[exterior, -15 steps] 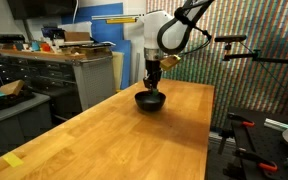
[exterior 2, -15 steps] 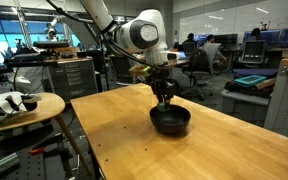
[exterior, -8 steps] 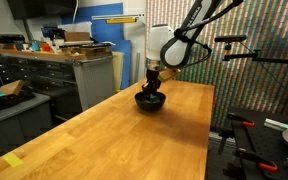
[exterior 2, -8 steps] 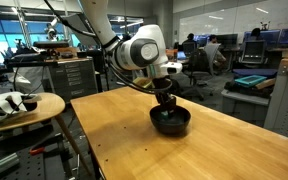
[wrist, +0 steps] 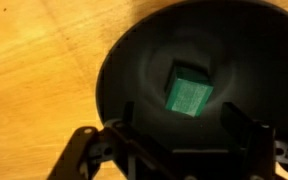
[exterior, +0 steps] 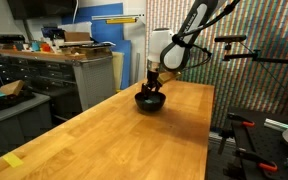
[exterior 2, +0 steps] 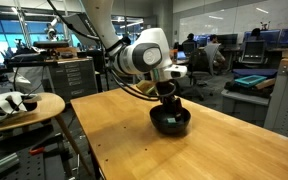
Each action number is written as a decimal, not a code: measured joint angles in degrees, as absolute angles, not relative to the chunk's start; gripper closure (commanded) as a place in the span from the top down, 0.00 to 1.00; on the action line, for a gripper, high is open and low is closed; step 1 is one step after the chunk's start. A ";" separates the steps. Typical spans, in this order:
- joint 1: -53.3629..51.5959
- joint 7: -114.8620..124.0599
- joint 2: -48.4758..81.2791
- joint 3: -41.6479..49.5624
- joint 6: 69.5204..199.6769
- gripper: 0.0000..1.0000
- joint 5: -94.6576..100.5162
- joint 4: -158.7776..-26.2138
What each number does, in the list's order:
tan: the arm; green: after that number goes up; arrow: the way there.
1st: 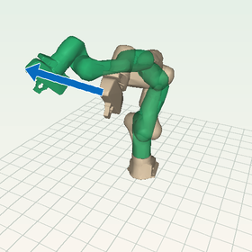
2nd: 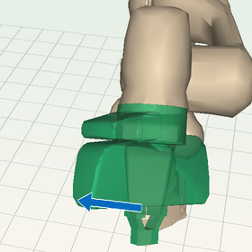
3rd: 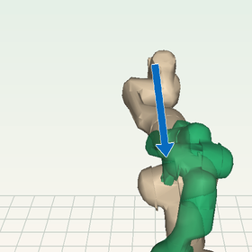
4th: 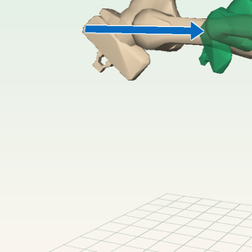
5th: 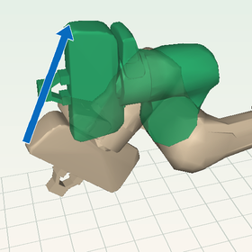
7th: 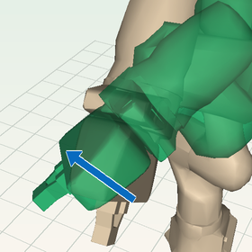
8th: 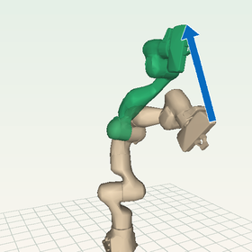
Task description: Put the green thing in the bowl
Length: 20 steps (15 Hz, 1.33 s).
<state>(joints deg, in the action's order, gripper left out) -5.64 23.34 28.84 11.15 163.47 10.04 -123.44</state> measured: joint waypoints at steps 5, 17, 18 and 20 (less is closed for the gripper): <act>-5.65 23.01 28.56 11.17 162.61 1.00 8.80 -121.61; -7.18 19.00 20.92 8.61 144.03 1.00 9.14 -118.16; -7.26 18.85 20.20 7.70 141.70 1.00 9.15 -117.50; -7.51 18.54 19.19 5.69 137.59 1.00 9.15 -116.07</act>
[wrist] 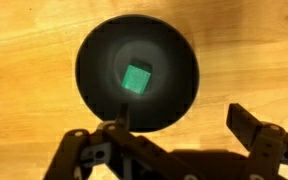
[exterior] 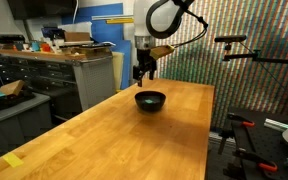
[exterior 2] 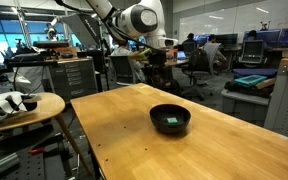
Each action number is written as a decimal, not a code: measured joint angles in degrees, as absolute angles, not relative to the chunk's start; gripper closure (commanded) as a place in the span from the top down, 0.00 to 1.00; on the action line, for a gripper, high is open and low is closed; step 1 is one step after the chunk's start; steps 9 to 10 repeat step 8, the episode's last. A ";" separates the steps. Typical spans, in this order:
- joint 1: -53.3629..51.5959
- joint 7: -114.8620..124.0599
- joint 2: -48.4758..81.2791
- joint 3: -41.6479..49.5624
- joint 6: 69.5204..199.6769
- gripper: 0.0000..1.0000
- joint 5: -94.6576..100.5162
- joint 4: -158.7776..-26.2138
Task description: Put the green thing in the bowl
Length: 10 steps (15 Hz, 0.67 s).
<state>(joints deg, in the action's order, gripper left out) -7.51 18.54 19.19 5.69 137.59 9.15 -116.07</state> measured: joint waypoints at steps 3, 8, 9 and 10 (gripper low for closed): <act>-7.84 17.46 18.98 1.79 132.46 1.00 8.11 -113.17; -8.10 16.75 19.04 0.08 130.19 1.00 7.44 -111.38; -8.10 16.75 19.04 0.08 130.19 1.00 7.44 -111.38; -8.10 16.75 19.04 0.08 130.19 1.00 7.44 -111.38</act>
